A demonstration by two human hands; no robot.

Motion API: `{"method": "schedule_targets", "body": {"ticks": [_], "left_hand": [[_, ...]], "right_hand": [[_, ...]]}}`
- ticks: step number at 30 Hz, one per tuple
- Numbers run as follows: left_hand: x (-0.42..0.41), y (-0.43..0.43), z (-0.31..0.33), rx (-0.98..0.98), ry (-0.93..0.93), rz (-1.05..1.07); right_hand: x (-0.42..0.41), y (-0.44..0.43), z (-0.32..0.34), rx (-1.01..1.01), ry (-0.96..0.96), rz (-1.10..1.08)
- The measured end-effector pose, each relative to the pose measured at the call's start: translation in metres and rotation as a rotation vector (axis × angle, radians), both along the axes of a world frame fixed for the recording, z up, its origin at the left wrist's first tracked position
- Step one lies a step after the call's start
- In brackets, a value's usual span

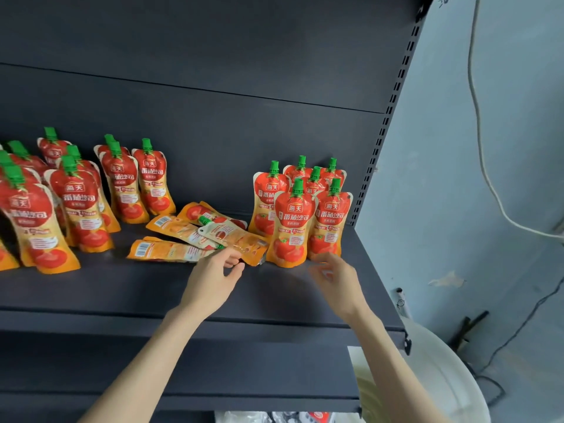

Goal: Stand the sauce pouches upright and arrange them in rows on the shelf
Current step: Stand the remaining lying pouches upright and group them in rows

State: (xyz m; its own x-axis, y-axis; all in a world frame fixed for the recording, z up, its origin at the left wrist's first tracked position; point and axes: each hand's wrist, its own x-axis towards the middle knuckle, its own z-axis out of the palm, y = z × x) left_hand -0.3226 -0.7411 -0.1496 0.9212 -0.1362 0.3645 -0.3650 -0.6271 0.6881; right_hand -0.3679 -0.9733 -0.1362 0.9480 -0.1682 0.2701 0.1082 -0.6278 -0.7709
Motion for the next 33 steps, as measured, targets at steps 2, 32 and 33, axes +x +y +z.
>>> {"method": "schedule_targets", "body": {"ticks": [2, 32, 33], "left_hand": [[-0.006, 0.018, -0.002, 0.017, -0.011, 0.027], [0.153, 0.15, -0.003, 0.62, 0.069, -0.125], [0.15, 0.151, -0.003, 0.643, 0.07, -0.125]], "right_hand": [[-0.001, 0.019, 0.0, -0.019, -0.004, 0.039], [0.145, 0.194, -0.001, -0.344, 0.241, -0.025], [0.144, 0.194, -0.002, -0.339, 0.256, -0.003]]}}
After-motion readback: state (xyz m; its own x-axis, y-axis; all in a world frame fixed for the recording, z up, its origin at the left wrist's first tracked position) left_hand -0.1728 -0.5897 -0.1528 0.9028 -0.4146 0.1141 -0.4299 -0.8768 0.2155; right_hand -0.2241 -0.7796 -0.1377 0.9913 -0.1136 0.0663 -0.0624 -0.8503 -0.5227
